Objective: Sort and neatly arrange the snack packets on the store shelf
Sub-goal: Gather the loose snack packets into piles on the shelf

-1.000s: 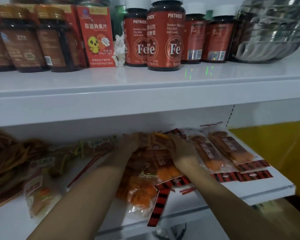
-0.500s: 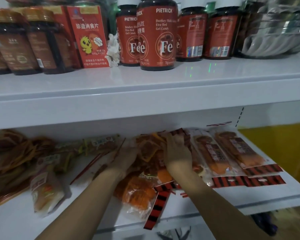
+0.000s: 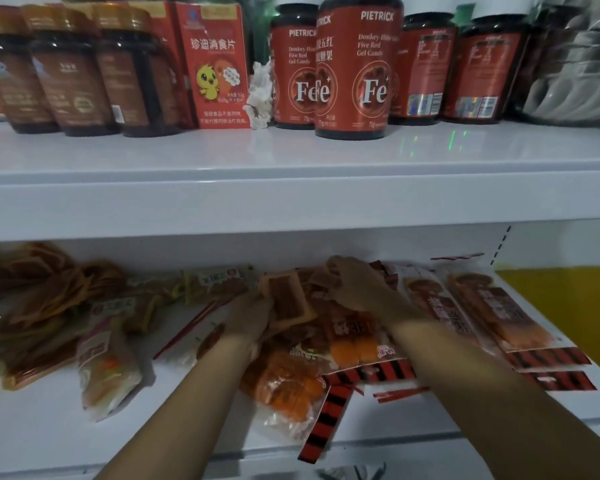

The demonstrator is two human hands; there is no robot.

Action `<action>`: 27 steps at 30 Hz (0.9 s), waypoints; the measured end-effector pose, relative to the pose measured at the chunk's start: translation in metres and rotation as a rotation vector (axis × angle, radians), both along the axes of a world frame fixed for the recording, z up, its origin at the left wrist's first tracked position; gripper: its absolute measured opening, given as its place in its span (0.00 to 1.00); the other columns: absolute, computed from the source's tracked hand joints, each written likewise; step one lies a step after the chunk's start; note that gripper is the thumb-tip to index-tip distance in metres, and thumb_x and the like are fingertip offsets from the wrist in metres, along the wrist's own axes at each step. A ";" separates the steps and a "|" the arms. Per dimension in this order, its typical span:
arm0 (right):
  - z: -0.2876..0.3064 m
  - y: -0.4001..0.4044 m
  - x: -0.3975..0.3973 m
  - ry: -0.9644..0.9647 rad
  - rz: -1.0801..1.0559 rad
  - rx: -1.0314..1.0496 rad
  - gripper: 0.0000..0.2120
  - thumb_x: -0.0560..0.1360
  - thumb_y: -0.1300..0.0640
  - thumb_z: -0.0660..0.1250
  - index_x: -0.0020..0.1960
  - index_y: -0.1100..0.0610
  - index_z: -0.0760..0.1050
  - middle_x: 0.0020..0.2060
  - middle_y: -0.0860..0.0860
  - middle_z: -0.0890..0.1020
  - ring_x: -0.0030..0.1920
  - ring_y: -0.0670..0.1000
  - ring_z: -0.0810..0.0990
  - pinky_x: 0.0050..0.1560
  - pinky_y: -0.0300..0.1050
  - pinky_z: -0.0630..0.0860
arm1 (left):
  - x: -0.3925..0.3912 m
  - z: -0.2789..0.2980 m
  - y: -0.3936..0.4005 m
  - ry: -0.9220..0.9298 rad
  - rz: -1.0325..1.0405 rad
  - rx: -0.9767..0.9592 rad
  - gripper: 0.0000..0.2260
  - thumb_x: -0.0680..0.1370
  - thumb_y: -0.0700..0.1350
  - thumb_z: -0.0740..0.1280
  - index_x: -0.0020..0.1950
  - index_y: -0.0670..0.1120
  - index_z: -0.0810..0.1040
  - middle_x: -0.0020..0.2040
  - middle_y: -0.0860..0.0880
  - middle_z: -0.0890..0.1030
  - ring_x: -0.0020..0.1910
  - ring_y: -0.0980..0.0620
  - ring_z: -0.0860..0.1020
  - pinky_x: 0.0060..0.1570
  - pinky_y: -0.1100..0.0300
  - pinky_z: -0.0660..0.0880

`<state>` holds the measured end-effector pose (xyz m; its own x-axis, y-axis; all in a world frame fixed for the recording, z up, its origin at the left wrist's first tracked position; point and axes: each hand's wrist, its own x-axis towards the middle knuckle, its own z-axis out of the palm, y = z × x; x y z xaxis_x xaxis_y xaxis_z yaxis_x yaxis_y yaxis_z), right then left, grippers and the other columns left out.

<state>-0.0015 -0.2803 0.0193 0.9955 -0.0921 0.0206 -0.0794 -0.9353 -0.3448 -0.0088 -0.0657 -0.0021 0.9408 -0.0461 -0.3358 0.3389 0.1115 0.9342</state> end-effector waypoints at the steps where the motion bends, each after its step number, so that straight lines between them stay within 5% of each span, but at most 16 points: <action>1: -0.007 -0.001 0.009 0.081 0.019 -0.076 0.25 0.72 0.42 0.64 0.67 0.46 0.71 0.62 0.51 0.79 0.62 0.58 0.78 0.59 0.62 0.77 | 0.000 -0.002 0.004 -0.001 0.025 0.007 0.10 0.83 0.36 0.62 0.45 0.43 0.81 0.49 0.38 0.84 0.45 0.44 0.82 0.50 0.41 0.82; 3: -0.012 0.002 0.009 0.048 -0.014 -0.154 0.16 0.77 0.48 0.61 0.64 0.46 0.74 0.59 0.52 0.81 0.58 0.60 0.80 0.57 0.60 0.79 | -0.002 -0.004 0.012 0.002 0.073 -0.012 0.08 0.82 0.36 0.64 0.48 0.43 0.81 0.49 0.39 0.83 0.47 0.41 0.82 0.43 0.45 0.83; 6: -0.011 0.010 0.000 -0.245 -0.146 -0.080 0.10 0.82 0.53 0.59 0.57 0.49 0.77 0.48 0.52 0.84 0.47 0.56 0.83 0.45 0.49 0.80 | -0.001 -0.007 0.016 -0.010 0.108 -0.062 0.09 0.81 0.34 0.64 0.54 0.44 0.82 0.53 0.39 0.84 0.52 0.39 0.83 0.47 0.36 0.82; 8: -0.005 0.027 -0.010 -0.377 -0.234 0.305 0.08 0.81 0.52 0.62 0.52 0.51 0.79 0.43 0.49 0.83 0.40 0.47 0.81 0.36 0.43 0.75 | 0.002 -0.006 0.014 -0.017 0.127 -0.088 0.10 0.81 0.35 0.63 0.55 0.45 0.82 0.53 0.40 0.85 0.54 0.38 0.83 0.50 0.33 0.81; 11: -0.005 0.063 -0.019 -0.287 -0.304 0.863 0.07 0.77 0.53 0.71 0.46 0.56 0.84 0.40 0.50 0.86 0.41 0.50 0.85 0.44 0.53 0.83 | -0.003 0.006 0.004 -0.002 0.082 -0.227 0.11 0.83 0.36 0.62 0.61 0.43 0.81 0.56 0.39 0.84 0.56 0.39 0.83 0.53 0.36 0.81; 16: -0.003 0.078 -0.021 -0.240 -0.113 0.698 0.10 0.78 0.51 0.72 0.46 0.57 0.85 0.37 0.47 0.84 0.36 0.38 0.81 0.37 0.37 0.75 | -0.007 0.013 0.002 -0.056 0.065 -0.260 0.09 0.79 0.37 0.71 0.59 0.38 0.82 0.52 0.37 0.86 0.48 0.38 0.86 0.49 0.40 0.83; 19: 0.001 0.062 0.004 -0.183 -0.076 0.357 0.12 0.83 0.51 0.64 0.51 0.58 0.81 0.44 0.52 0.83 0.47 0.50 0.82 0.42 0.44 0.73 | -0.002 0.008 0.012 -0.057 0.098 -0.186 0.06 0.77 0.33 0.71 0.53 0.40 0.83 0.47 0.41 0.86 0.40 0.44 0.86 0.43 0.45 0.84; 20: 0.000 0.053 0.017 -0.154 -0.072 0.242 0.10 0.82 0.53 0.65 0.56 0.58 0.79 0.50 0.54 0.83 0.53 0.55 0.82 0.46 0.45 0.75 | -0.002 0.009 0.016 -0.044 0.097 -0.160 0.05 0.77 0.34 0.72 0.50 0.42 0.83 0.47 0.41 0.86 0.40 0.44 0.85 0.46 0.43 0.84; 23: -0.008 0.039 0.049 0.087 0.090 -0.022 0.23 0.76 0.56 0.69 0.70 0.57 0.73 0.67 0.57 0.77 0.67 0.60 0.75 0.58 0.48 0.73 | 0.002 0.007 0.029 -0.034 0.090 -0.025 0.04 0.77 0.39 0.74 0.51 0.43 0.82 0.53 0.39 0.84 0.52 0.39 0.84 0.56 0.38 0.80; 27: -0.022 0.041 0.065 0.146 0.182 -0.127 0.18 0.79 0.51 0.66 0.66 0.58 0.76 0.65 0.58 0.78 0.63 0.60 0.77 0.55 0.48 0.73 | 0.008 -0.002 0.042 0.001 0.150 -0.034 0.06 0.75 0.41 0.76 0.48 0.44 0.82 0.55 0.37 0.85 0.53 0.36 0.84 0.52 0.36 0.81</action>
<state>0.0637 -0.2396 -0.0027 0.9888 0.0833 -0.1242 0.0543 -0.9738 -0.2208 -0.0009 -0.0241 -0.0043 0.9375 0.0837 -0.3377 0.3173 0.1927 0.9286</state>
